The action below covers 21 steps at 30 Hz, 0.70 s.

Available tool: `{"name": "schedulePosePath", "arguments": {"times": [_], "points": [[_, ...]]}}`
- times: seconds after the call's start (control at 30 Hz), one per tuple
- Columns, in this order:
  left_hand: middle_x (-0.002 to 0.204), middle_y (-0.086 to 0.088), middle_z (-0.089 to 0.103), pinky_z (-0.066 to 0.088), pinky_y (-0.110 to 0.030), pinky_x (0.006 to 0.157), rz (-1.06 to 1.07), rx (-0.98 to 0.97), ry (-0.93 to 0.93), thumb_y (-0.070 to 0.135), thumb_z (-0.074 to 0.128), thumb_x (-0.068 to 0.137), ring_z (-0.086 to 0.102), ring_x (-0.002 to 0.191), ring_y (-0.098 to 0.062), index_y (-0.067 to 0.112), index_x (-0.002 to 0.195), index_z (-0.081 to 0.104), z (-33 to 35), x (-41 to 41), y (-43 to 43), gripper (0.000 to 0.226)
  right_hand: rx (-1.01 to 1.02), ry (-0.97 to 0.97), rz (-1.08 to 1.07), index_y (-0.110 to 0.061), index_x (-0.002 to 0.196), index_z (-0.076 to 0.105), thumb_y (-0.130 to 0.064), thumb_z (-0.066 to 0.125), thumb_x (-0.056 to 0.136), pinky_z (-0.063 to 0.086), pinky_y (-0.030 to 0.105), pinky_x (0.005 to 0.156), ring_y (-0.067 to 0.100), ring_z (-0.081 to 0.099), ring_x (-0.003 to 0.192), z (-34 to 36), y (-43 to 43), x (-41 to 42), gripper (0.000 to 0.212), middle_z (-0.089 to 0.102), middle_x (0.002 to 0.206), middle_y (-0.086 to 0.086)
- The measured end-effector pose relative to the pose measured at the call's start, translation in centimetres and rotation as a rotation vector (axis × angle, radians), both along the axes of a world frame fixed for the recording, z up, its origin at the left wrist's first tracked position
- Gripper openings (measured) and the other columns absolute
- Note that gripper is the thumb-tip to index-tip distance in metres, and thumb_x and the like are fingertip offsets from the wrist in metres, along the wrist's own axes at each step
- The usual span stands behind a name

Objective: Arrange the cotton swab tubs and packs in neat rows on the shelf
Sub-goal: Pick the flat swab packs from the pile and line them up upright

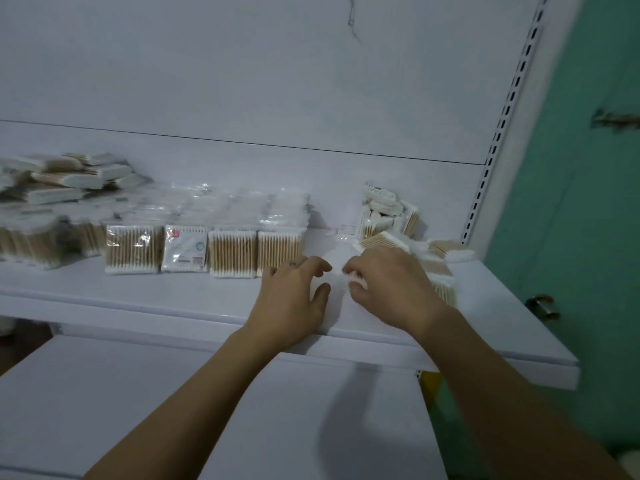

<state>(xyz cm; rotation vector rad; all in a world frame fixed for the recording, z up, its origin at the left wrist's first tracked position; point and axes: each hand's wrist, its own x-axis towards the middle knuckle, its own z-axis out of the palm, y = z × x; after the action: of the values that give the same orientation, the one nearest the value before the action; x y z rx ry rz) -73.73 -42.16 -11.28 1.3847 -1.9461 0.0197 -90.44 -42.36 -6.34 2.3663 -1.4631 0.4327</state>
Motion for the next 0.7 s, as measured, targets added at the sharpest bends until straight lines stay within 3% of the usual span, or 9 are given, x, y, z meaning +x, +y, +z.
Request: {"name": "schedulePosePath", "arguments": {"times": [0.1,0.2,0.27,0.37,0.47,0.5,0.6,0.7], "points": [[0.099,0.009,0.067,0.048,-0.030,0.091,-0.073,0.106,0.179,0.033,0.058,0.094,0.062,0.098,-0.010,0.024,0.121,0.060,1.4,0.1,-0.6,0.028,0.060,-0.446,-0.014,-0.030,0.109,0.070,-0.027,0.063,0.091,0.050,0.031,0.082,0.011,0.062,0.090,0.7,-1.5,-0.2,0.020,0.069,0.091,-0.011],[0.103,0.012,0.066,0.049,-0.027,0.089,-0.105,0.140,0.174,0.045,0.061,0.090,0.061,0.097,-0.005,0.027,0.121,0.060,2.1,-0.3,-1.5,0.036,0.141,-0.843,-0.016,-0.029,0.091,0.073,-0.019,0.073,0.082,0.053,0.028,0.076,0.006,0.062,0.071,1.0,-3.2,0.0,0.013,0.065,0.070,-0.012],[0.116,0.012,0.062,0.049,-0.028,0.090,-0.133,0.156,0.193,0.053,0.062,0.086,0.058,0.104,-0.005,0.029,0.124,0.056,2.0,-0.5,-2.2,0.046,0.178,-1.038,-0.019,-0.028,0.085,0.073,-0.016,0.075,0.081,0.053,0.025,0.073,0.005,0.065,0.070,1.0,-4.1,0.8,0.013,0.068,0.070,-0.010],[0.125,0.014,0.057,0.048,-0.028,0.092,-0.176,0.150,0.268,0.058,0.066,0.082,0.054,0.111,-0.004,0.029,0.128,0.052,2.0,-1.0,-3.1,0.056,0.301,-1.444,0.045,-0.021,0.087,0.072,-0.009,0.075,0.081,0.056,0.031,0.073,0.018,0.071,0.075,1.5,-5.1,1.7,0.013,0.072,0.077,0.003],[0.118,0.021,0.055,0.043,-0.013,0.084,-0.221,0.069,0.352,0.054,0.069,0.082,0.052,0.106,0.003,0.033,0.129,0.049,3.3,-1.5,-4.1,0.055,0.439,-1.749,0.129,-0.012,0.098,0.068,-0.003,0.070,0.085,0.058,0.032,0.073,0.021,0.072,0.077,2.7,-5.8,1.9,0.016,0.073,0.087,0.011],[0.115,0.022,0.055,0.041,-0.010,0.082,-0.238,0.045,0.347,0.053,0.068,0.083,0.052,0.104,0.004,0.034,0.130,0.049,3.8,-1.5,-4.5,0.054,0.460,-1.804,0.152,-0.010,0.101,0.067,-0.003,0.068,0.087,0.059,0.033,0.074,0.021,0.072,0.078,2.9,-6.1,1.8,0.016,0.073,0.088,0.011],[0.118,0.014,0.057,0.041,-0.020,0.087,-0.242,-0.054,0.213,0.053,0.063,0.086,0.050,0.108,-0.004,0.035,0.136,0.050,4.8,-1.0,-5.5,0.055,0.421,-1.794,0.134,-0.011,0.104,0.070,-0.014,0.068,0.089,0.059,0.041,0.081,0.026,0.071,0.089,3.5,-6.8,1.7,0.015,0.073,0.097,0.012],[0.118,0.008,0.049,0.033,-0.020,0.085,-0.219,-0.114,0.166,0.050,0.065,0.085,0.040,0.108,-0.007,0.036,0.137,0.048,5.8,-0.5,-6.4,0.057,0.412,-1.677,0.186,-0.016,0.112,0.068,-0.016,0.071,0.087,0.056,0.031,0.066,0.023,0.070,0.086,4.3,-7.2,2.5,0.025,0.071,0.097,0.008]]}}
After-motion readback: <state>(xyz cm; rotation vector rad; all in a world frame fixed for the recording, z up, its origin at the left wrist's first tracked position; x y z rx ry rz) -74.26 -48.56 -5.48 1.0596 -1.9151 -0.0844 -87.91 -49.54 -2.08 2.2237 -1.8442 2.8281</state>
